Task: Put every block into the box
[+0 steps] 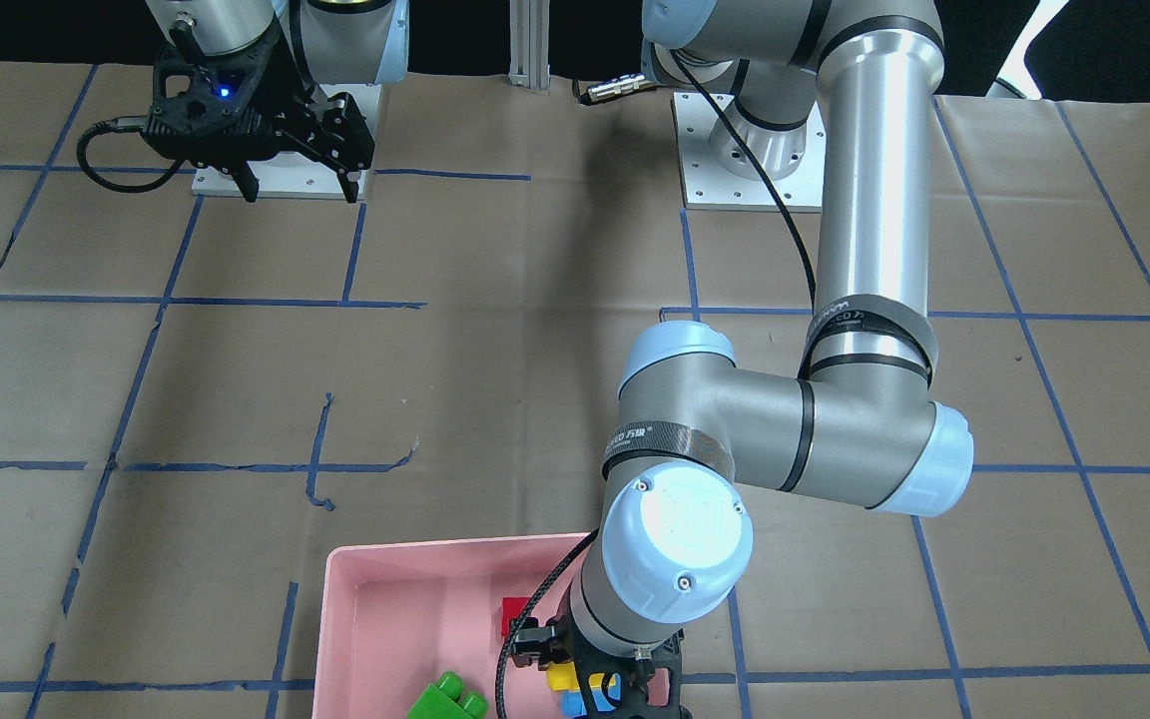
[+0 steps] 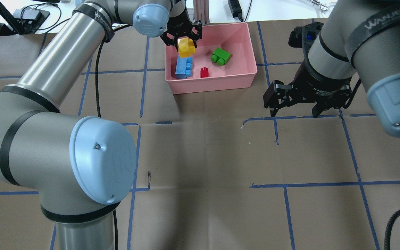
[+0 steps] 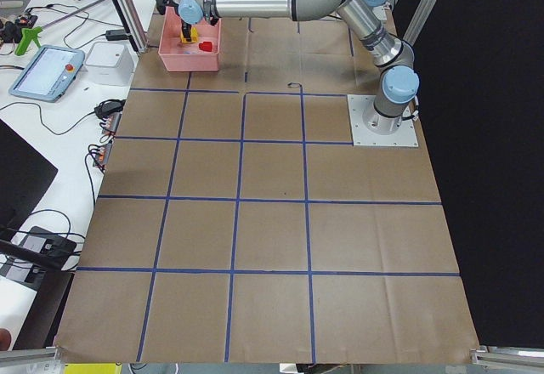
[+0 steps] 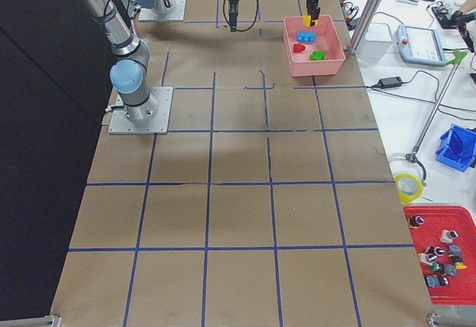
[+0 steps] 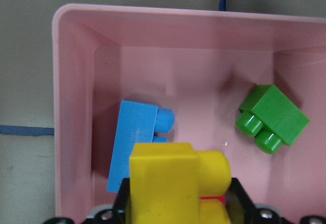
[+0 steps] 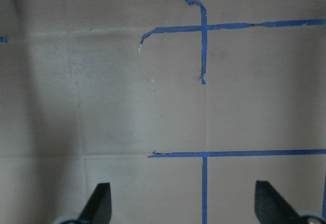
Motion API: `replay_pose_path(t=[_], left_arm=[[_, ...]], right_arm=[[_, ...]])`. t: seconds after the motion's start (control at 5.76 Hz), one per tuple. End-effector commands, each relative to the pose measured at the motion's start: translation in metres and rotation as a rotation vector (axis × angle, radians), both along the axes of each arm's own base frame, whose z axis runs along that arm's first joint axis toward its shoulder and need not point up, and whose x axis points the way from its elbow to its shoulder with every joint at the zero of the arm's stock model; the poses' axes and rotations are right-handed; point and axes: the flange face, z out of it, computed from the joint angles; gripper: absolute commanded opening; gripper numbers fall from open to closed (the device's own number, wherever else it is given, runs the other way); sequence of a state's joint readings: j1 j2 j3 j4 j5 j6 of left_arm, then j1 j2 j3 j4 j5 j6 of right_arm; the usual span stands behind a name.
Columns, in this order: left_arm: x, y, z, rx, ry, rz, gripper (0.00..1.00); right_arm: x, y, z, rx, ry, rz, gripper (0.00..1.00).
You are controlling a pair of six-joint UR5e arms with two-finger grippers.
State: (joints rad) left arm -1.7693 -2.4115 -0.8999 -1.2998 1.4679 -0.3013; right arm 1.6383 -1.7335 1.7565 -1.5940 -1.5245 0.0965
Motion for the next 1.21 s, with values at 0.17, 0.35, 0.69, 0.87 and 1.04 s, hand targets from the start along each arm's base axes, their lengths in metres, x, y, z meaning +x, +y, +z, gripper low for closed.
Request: replay_pose_path(t=[0.17, 0.35, 0.69, 0.87, 1.04], left_arm=[[0.0, 0.01, 0.041, -0.05, 0.01, -0.005, 0.98], [0.012, 0.028, 0.087, -0.07, 0.008, -0.021, 0.99], [0.086, 0.078, 0.133, -0.052, -0.019, -0.083, 0.99], [0.127, 0.119, 0.145, -0.038, -0.028, -0.093, 0.99], [0.151, 0.167, 0.16, -0.037, -0.034, -0.11, 0.99]], right_arm=[[-0.002, 0.0, -0.002, 0.001, 0.026, 0.012, 1.0], [-0.002, -0.001, -0.004, 0.007, 0.027, 0.005, 1.0], [-0.003, -0.003, -0.006, 0.012, 0.03, -0.003, 1.0], [-0.007, -0.002, -0.006, 0.015, 0.061, -0.001, 1.0], [-0.01, 0.0, -0.003, 0.01, 0.087, 0.002, 1.0]])
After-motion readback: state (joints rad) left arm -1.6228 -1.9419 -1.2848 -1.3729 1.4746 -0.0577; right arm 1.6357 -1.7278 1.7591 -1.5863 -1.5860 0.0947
